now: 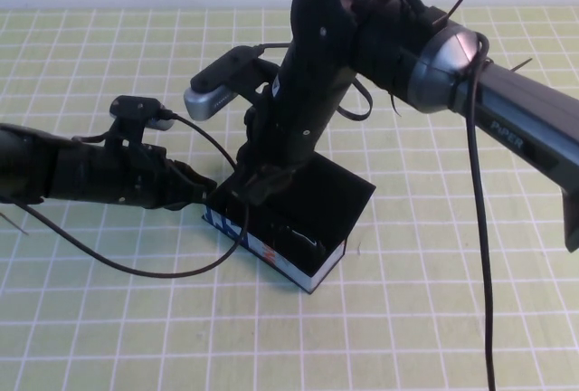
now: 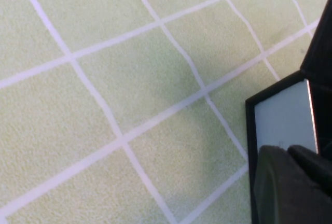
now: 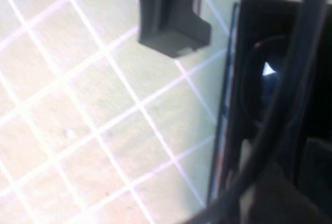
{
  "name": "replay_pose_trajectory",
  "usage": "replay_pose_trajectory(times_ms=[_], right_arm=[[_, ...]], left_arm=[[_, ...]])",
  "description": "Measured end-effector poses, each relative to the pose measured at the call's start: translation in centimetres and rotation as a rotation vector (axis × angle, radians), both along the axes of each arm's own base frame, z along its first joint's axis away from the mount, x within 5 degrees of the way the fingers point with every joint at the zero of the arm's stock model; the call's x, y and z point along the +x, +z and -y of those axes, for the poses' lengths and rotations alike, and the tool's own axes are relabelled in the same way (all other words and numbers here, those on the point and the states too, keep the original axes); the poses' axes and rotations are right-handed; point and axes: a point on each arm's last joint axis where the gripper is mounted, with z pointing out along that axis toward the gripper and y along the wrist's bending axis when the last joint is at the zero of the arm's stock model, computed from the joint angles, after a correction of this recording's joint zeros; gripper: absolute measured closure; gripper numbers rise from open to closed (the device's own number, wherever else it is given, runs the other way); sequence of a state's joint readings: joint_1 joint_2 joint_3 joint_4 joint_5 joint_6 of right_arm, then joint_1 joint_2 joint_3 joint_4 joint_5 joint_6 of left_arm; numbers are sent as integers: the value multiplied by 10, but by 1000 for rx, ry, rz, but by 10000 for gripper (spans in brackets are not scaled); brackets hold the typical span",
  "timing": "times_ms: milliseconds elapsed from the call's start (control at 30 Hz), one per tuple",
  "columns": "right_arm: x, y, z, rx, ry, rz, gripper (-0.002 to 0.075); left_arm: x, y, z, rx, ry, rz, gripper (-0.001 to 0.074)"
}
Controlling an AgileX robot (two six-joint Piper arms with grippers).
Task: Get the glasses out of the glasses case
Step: Pick up the glasses from the glasses case
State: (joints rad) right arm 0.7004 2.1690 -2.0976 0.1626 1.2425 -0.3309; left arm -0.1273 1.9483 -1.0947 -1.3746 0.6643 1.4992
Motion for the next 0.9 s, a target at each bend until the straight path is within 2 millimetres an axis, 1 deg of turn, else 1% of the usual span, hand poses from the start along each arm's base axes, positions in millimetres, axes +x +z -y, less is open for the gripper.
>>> replay_pose_trajectory(times_ms=[133,233,333,467,567,667,800,900], right_arm=[[1,-2,2,-30,13,23,488],[3,-3,4,-52,12,39,461],[3,-4,5,-56,13,38,456],[2,-2,4,-43,13,30,463],[-1,-6,3,-32,18,2,465],[-4,-16,4,-44,38,-27,465],[-4,-23,4,-59,81,-27,465],[-2,-36,1,-76,100,-43,465]], left_arm=[[0,0,0,0,0,0,739],[0,0,-1,-6,1,-4,739],[0,2,-7,-36,-3,-18,739],[7,11,-27,-91,20,-21,739],[12,19,-41,-128,26,-11,739],[13,22,-45,-148,20,-10,739],[12,23,-44,-158,8,-13,739],[12,23,-44,-159,9,-14,739]])
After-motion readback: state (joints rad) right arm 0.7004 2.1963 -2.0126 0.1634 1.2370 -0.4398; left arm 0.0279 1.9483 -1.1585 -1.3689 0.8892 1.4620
